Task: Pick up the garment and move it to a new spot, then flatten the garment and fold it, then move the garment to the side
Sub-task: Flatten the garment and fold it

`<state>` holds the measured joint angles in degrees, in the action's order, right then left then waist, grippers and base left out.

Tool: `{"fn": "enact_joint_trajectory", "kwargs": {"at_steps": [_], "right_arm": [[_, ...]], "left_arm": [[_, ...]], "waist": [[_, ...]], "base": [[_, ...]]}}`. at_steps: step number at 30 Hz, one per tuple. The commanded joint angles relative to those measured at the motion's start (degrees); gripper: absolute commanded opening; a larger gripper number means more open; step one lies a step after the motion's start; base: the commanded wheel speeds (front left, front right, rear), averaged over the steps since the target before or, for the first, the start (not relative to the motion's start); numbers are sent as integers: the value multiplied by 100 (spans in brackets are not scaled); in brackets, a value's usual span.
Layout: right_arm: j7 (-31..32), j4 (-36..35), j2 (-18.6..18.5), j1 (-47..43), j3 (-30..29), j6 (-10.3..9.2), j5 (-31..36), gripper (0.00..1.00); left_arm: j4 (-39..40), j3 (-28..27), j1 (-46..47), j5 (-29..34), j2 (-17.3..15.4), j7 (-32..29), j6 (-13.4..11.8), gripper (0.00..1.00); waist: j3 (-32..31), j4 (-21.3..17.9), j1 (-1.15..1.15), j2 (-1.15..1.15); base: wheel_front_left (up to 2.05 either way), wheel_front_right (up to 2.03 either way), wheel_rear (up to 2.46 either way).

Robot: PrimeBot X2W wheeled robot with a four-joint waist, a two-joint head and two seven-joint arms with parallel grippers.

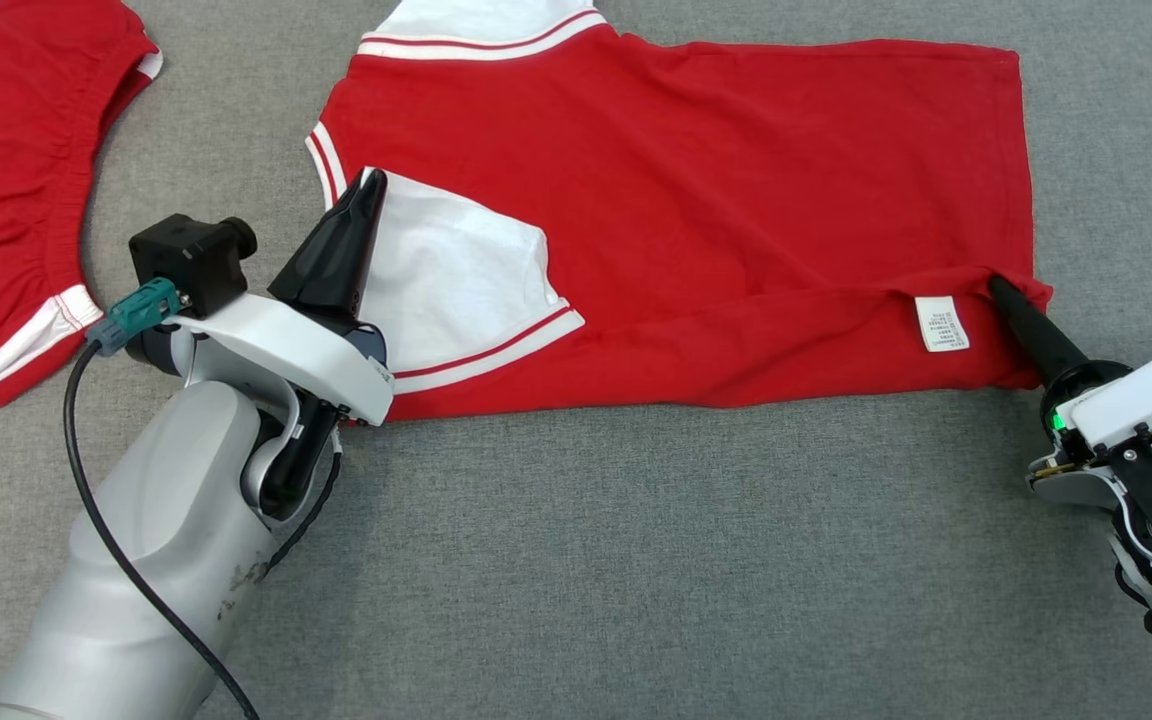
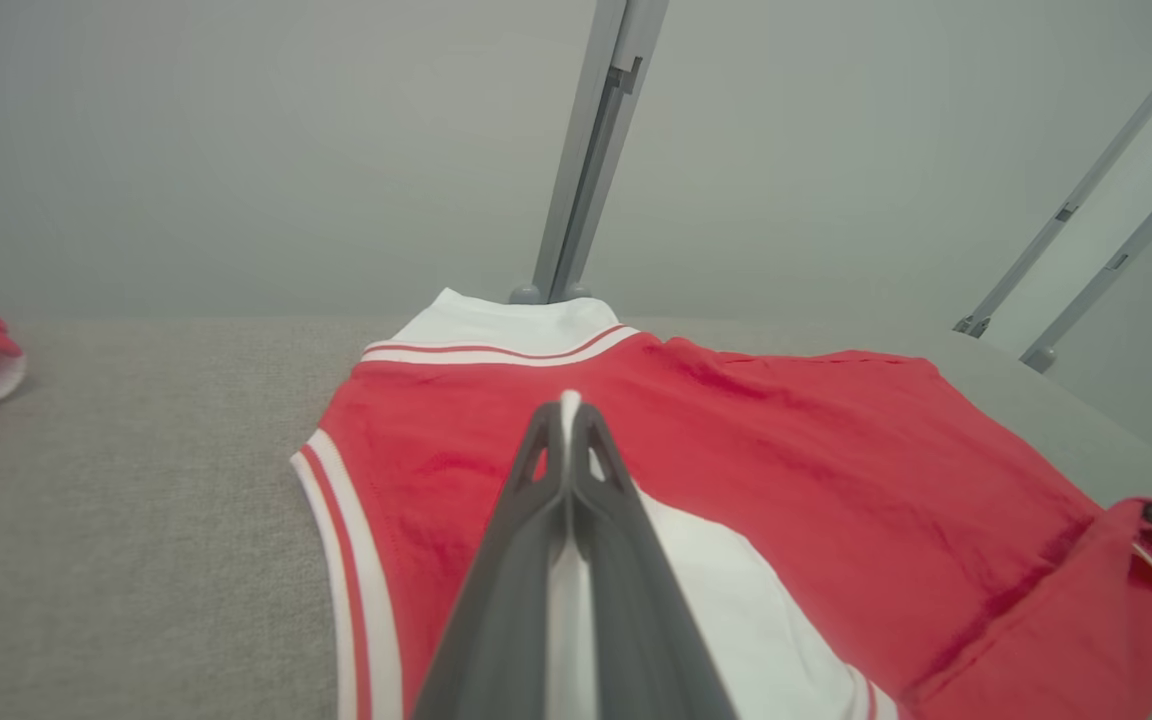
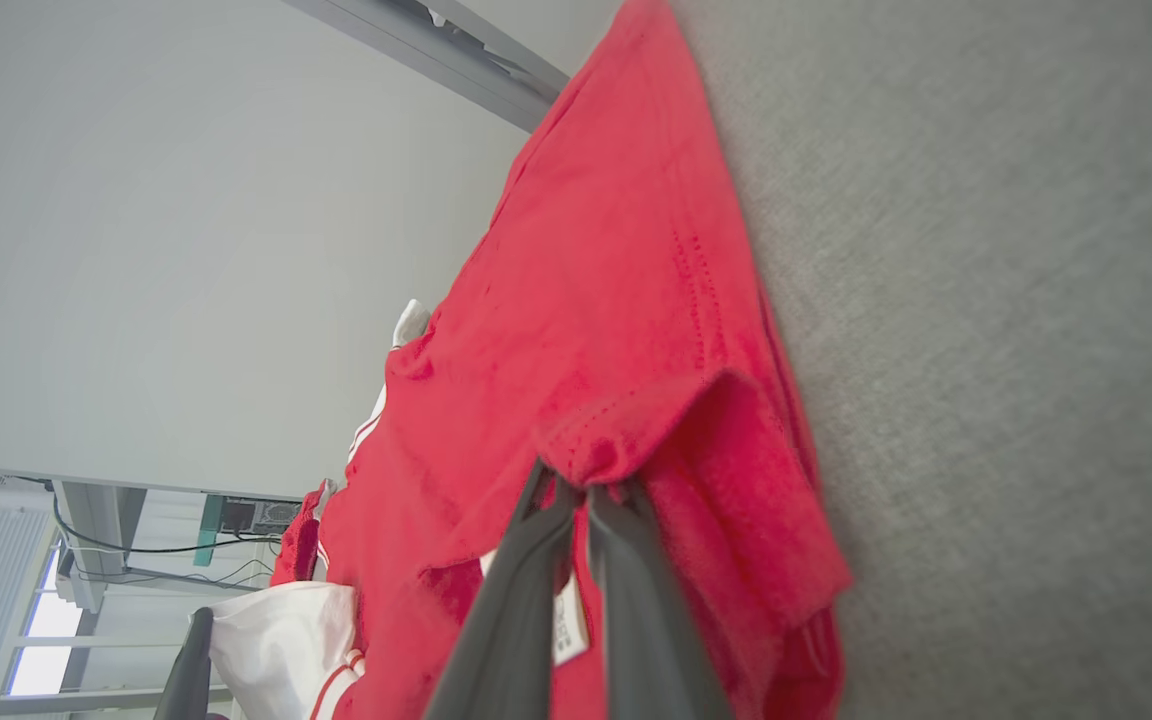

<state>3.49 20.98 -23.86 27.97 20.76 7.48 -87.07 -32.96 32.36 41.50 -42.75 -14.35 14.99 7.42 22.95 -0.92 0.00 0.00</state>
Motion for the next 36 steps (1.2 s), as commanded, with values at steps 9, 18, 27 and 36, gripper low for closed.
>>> {"fn": "enact_joint_trajectory", "kwargs": {"at_steps": [9,18,27,36], "right_arm": [[-225,223,67,90,35,4,-1,100],[-418,76,34,-162,24,4,-61,100],[-667,-128,-142,-567,166,4,156,100],[-1199,-116,-318,-957,428,4,581,100]], "left_arm": [[-380,-99,74,-20,13,21,8,100],[-5,-497,-413,227,-108,21,9,100],[388,-881,-1172,473,-144,21,9,100],[672,-1380,-1890,755,79,21,9,100]], "waist": [[-115,-16,0,0],[-378,11,0,0],[-729,13,0,0],[-1053,18,0,0]], "base": [[0,0,0],[0,0,0],[0,0,0],[0,0,0]]}}
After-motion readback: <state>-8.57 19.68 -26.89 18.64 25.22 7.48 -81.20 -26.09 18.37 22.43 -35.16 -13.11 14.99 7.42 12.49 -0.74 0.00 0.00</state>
